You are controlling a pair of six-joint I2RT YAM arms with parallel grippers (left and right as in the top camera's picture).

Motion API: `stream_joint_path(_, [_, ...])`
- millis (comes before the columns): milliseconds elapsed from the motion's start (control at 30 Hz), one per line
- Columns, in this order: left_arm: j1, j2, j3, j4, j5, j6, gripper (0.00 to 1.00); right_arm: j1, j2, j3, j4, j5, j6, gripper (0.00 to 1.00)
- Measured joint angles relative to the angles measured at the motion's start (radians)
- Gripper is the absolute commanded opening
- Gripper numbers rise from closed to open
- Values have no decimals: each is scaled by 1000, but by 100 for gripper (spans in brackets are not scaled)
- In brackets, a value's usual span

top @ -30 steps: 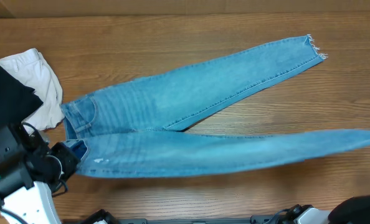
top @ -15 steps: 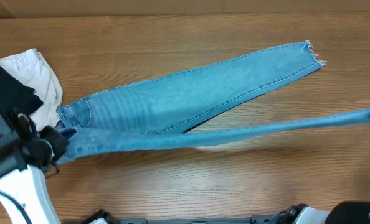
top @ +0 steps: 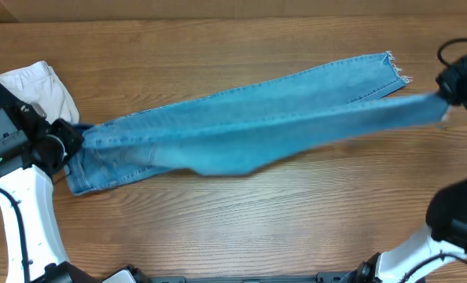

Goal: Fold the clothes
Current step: 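Hold the waistband with the left gripper and stretch the folded jeans rightward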

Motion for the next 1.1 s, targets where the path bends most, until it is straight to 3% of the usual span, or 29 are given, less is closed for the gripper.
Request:
stream_joint_path(367, [-93, 108, 1, 67, -10, 0, 6, 19, 113, 84, 113, 41, -6, 4])
stream_joint_path(1100, [-100, 123, 1, 80, -41, 0, 8, 49, 160, 84, 186, 53, -6, 4])
